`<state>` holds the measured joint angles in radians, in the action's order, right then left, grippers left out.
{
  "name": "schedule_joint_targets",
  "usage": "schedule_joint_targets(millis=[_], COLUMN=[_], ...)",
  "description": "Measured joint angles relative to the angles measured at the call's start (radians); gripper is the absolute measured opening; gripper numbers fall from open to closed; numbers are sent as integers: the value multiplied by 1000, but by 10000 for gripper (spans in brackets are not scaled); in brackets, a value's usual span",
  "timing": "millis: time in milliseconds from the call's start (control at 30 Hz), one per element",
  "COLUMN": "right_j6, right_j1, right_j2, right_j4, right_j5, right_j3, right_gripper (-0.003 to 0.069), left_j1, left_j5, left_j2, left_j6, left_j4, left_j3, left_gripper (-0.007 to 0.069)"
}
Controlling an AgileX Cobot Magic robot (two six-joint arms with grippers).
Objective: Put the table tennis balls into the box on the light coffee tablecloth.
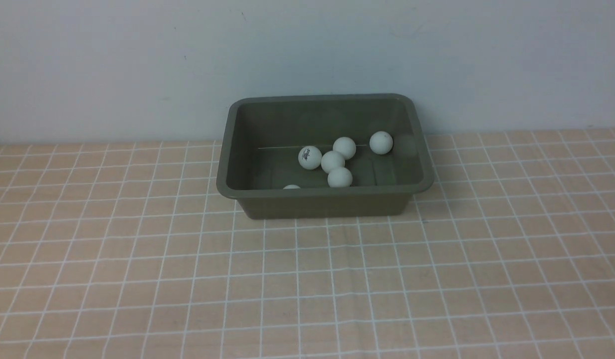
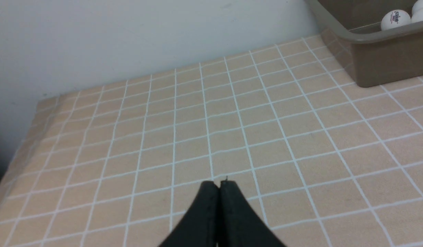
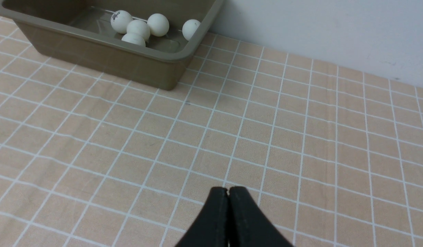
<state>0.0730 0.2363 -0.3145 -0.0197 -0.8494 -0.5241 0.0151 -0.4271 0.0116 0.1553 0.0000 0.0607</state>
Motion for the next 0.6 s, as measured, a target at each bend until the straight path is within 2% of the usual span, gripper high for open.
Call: schedule_joint_targets(millis=[233,600], right_j6=[0,0], right_j1=[0,0], right_j2=[0,0], right_j4=[0,0], right_j5=[0,-5], right_j3=[0,0], right_gripper=[-18,-18], left_j1=[0,0], left_j5=[43,40], left_j2=[1,1], left_j6=[-85,-101], left_j4=[0,0], left_j3=[-80,-87], left_gripper=[-69,-69])
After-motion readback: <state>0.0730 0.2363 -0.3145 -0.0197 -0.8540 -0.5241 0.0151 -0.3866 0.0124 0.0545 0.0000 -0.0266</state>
